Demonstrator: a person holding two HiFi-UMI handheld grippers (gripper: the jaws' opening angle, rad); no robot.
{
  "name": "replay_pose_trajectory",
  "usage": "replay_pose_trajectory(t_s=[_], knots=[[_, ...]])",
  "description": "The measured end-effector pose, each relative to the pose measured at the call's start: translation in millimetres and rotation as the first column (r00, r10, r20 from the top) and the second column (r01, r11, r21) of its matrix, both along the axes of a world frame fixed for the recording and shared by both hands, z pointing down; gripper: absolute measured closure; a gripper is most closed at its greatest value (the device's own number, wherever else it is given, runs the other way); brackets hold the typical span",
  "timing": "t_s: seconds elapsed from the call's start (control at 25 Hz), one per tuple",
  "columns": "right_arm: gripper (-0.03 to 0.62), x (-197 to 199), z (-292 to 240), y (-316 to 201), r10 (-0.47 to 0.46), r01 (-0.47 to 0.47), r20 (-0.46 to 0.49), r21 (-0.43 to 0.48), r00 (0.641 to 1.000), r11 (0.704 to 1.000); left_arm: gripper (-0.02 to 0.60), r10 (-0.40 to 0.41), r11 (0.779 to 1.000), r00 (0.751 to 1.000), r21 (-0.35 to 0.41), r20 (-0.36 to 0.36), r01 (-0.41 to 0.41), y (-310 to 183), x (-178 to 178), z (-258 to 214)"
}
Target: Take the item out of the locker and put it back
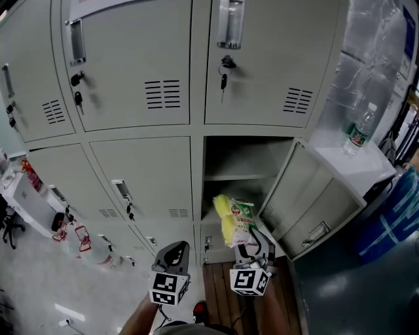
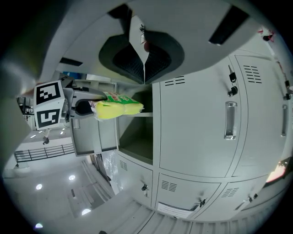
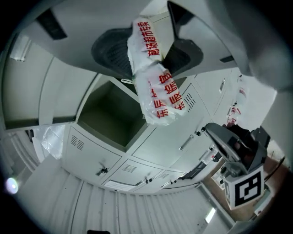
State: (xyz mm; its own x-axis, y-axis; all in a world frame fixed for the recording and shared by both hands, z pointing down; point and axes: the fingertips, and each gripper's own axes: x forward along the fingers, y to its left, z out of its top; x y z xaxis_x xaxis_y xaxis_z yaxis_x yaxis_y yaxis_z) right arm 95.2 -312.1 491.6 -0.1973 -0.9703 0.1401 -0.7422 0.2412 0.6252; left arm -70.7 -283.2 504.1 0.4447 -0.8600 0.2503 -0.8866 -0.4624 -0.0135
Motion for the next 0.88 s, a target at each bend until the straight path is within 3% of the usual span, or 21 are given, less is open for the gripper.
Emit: replay_pose_trajectory(t_s=[0.2,0.6,0.88], knots=[[0.377,-8.6,26.9,-37.3,-0.014,0.011,-0.112,-0.023,0.994,1.000,0.552,0.000,1.000,1.000,-0.020,0.012,0.001,-16.9,-5.6,6.9],[0.373,-34.8,80.1,-91.7,-0.078,0.051,-0.249,-0.111,0.965,0.992,0.552,-0.029,0.998,0.999,-0.054,0.030,0.031,-43.6,-22.5,25.1],[0.368,-48.5,99.2,-110.2,-0.098,0.061,-0.368,-0.112,0.925,0.992,0.552,-0.043,0.997,0.999,-0.070,0.020,0.044,-56.4,-26.6,34.0]])
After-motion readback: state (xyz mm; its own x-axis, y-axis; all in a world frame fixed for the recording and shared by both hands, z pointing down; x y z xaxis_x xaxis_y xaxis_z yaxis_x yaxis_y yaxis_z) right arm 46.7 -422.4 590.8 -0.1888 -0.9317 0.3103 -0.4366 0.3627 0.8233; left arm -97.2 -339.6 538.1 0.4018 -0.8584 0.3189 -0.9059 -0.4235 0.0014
